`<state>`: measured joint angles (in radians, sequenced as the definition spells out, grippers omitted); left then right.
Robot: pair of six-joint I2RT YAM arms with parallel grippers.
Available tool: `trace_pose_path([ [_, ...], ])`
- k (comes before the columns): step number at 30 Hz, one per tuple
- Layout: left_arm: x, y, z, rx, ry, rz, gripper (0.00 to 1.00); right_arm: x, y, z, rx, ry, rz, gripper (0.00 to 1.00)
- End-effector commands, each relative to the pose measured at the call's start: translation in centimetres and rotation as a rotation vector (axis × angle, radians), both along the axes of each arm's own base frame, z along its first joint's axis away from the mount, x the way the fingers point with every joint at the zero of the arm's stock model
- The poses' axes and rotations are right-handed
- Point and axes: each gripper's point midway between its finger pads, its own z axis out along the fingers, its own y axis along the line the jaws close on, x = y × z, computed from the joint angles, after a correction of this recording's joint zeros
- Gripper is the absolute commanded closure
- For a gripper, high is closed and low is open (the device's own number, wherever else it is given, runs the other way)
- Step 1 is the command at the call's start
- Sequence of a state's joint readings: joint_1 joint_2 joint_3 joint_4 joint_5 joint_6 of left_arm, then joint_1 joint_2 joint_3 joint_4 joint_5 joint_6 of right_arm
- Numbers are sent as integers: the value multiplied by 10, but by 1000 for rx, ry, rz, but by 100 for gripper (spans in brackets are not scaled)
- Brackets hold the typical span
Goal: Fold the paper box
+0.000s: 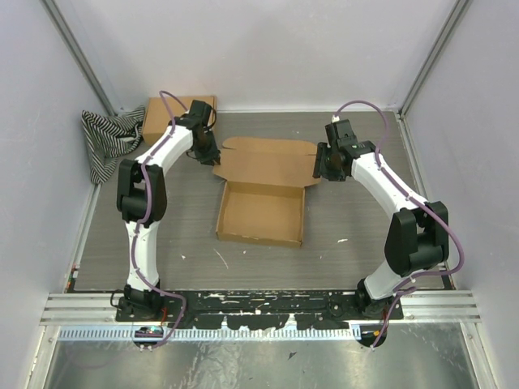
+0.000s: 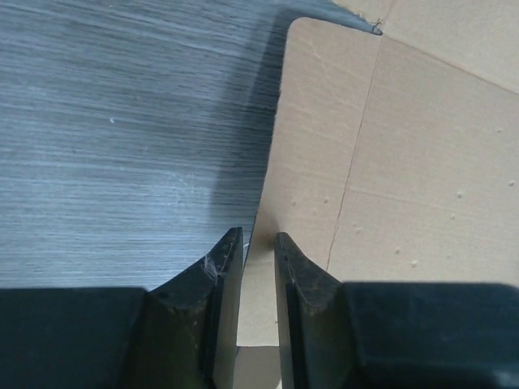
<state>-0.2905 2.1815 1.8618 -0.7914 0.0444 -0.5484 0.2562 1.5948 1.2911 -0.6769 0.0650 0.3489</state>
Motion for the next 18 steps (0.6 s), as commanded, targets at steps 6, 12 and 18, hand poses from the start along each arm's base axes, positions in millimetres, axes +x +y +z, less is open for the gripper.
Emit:
trace_pose_path([
  [6, 8, -16, 15, -97, -50, -18, 72, 8, 4, 19, 39, -67, 0, 49],
  [12, 7, -21, 10, -130, -38, -15, 52, 7, 4, 16, 39, -57, 0, 49],
  [18, 9, -29, -7, -186, -5, -8, 49, 6, 2, 20, 31, -60, -7, 50],
])
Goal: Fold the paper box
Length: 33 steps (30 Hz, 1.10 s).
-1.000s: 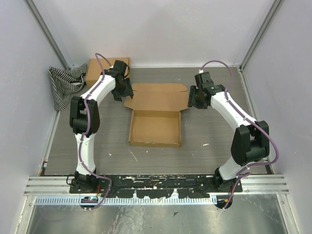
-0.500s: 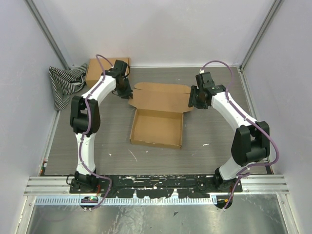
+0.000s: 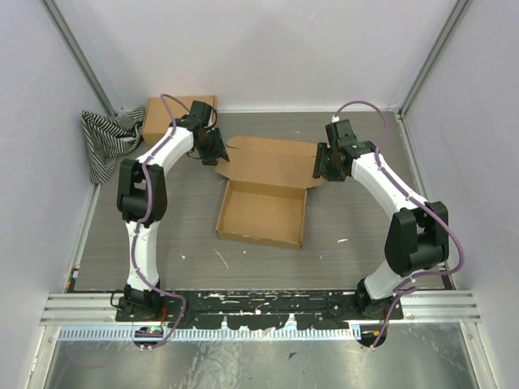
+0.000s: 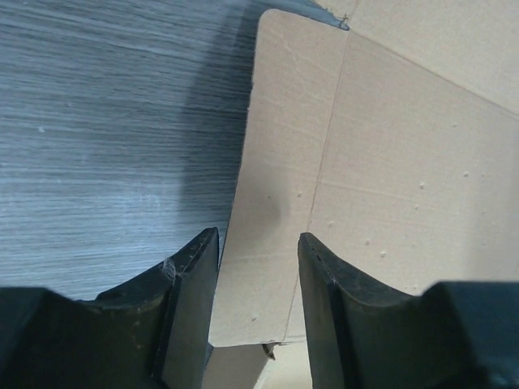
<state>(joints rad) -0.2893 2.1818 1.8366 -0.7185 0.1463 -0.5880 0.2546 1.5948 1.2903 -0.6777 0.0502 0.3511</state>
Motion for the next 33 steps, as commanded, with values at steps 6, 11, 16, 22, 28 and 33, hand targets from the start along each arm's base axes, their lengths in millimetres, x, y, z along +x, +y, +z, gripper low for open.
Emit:
trace_pose_path([
  [6, 8, -28, -5, -183, 2, -10, 68, 7, -1, 19, 11, -59, -15, 50],
  [11, 4, -20, 9, -147, -38, -11, 96, 14, -3, 22, 14, -61, -32, 50],
  [16, -4, -4, 34, -83, -128, -19, 100, 29, -15, 29, 54, -58, -73, 47],
  [22, -25, 13, 65, -54, -239, 2, 100, 47, -32, 23, 105, -15, -60, 42],
  [28, -39, 15, 79, -66, -283, -7, 100, 62, -10, -3, 216, 32, 42, 42],
  [33, -42, 9, 75, -65, -280, -39, 100, 77, 13, -20, 333, 36, 127, 42],
])
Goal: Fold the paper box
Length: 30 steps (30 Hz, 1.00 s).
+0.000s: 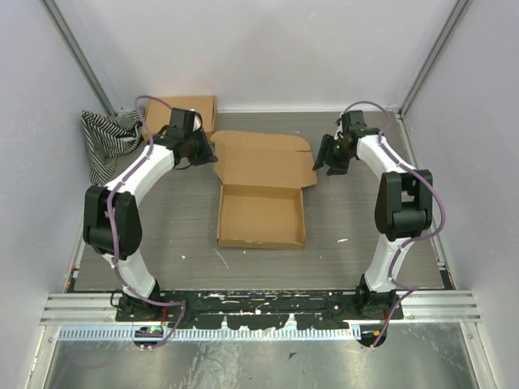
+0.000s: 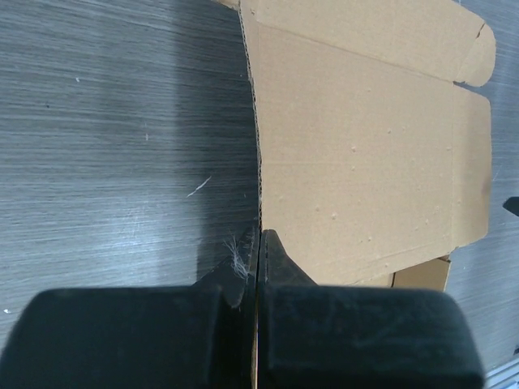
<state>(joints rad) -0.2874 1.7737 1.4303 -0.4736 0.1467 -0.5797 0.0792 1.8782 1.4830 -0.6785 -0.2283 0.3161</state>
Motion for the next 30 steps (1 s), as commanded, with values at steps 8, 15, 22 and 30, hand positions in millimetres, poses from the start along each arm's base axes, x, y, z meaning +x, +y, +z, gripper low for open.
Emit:
trace_pose_path([
  [8, 1, -9, -2, 11, -37, -47, 100, 44, 43, 2, 188, -127, 191, 43],
  [15, 1, -13, -1, 35, -58, -64, 100, 50, 56, 17, 259, -173, 222, 51],
  [22, -2, -20, 7, 57, -101, -102, 100, 52, 61, 26, 229, -177, 237, 57],
  [30, -6, -24, 19, 89, -184, -133, 100, 57, 64, 18, 215, -150, 240, 71],
])
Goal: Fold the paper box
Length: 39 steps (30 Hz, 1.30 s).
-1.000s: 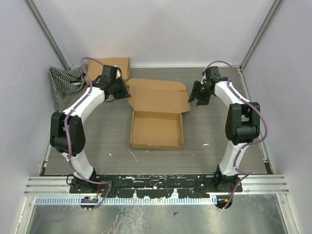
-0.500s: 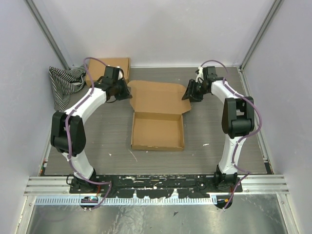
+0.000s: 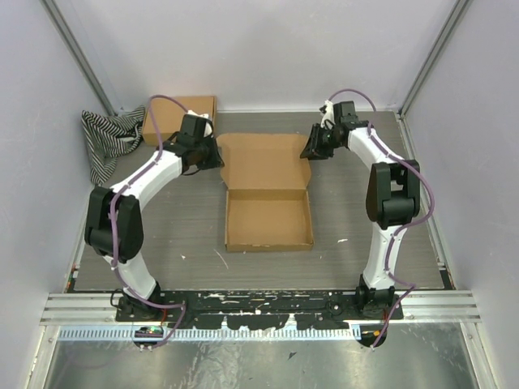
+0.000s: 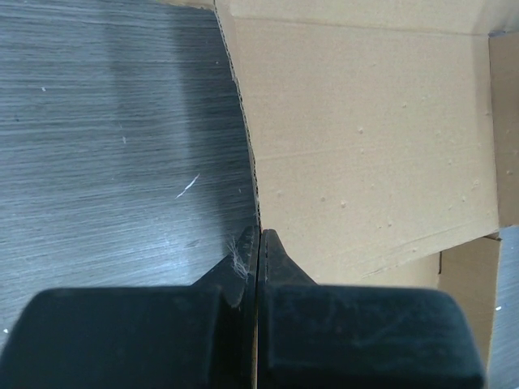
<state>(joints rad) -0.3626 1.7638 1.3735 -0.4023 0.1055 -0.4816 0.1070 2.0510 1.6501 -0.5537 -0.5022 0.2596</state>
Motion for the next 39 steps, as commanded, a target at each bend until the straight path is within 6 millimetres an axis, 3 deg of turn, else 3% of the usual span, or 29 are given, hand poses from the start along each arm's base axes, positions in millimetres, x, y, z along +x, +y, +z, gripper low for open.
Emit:
trace_pose_path([
  [1, 4, -1, 31, 10, -127, -20, 100, 8, 4, 9, -11, -30, 16, 72],
  [10, 3, 2, 41, 23, -185, -25, 100, 13, -6, -6, -102, 18, -14, 77],
  [15, 1, 2, 45, 34, -211, -23, 100, 14, -2, -2, -124, -8, -4, 95],
  [18, 1, 6, 45, 48, -212, -8, 95, 17, 1, 14, -189, -104, -5, 99],
  [19, 1, 8, 45, 56, -209, 3, 89, 18, 2, 21, -211, -145, -11, 99],
  [21, 3, 14, 49, 81, -203, 29, 64, 18, 3, 36, -242, -223, -24, 99],
  [25, 5, 33, 60, 172, -188, 90, 44, 13, 2, 72, -257, -357, -59, 99],
  [28, 6, 45, 70, 251, -168, 96, 36, 4, 3, 88, -261, -430, -56, 99],
  [34, 13, 47, 83, 291, -130, 49, 35, -24, 2, 113, -234, -578, -54, 99],
  [39, -7, 28, 86, 198, -92, -50, 41, -40, -1, 120, -200, -598, -86, 99],
])
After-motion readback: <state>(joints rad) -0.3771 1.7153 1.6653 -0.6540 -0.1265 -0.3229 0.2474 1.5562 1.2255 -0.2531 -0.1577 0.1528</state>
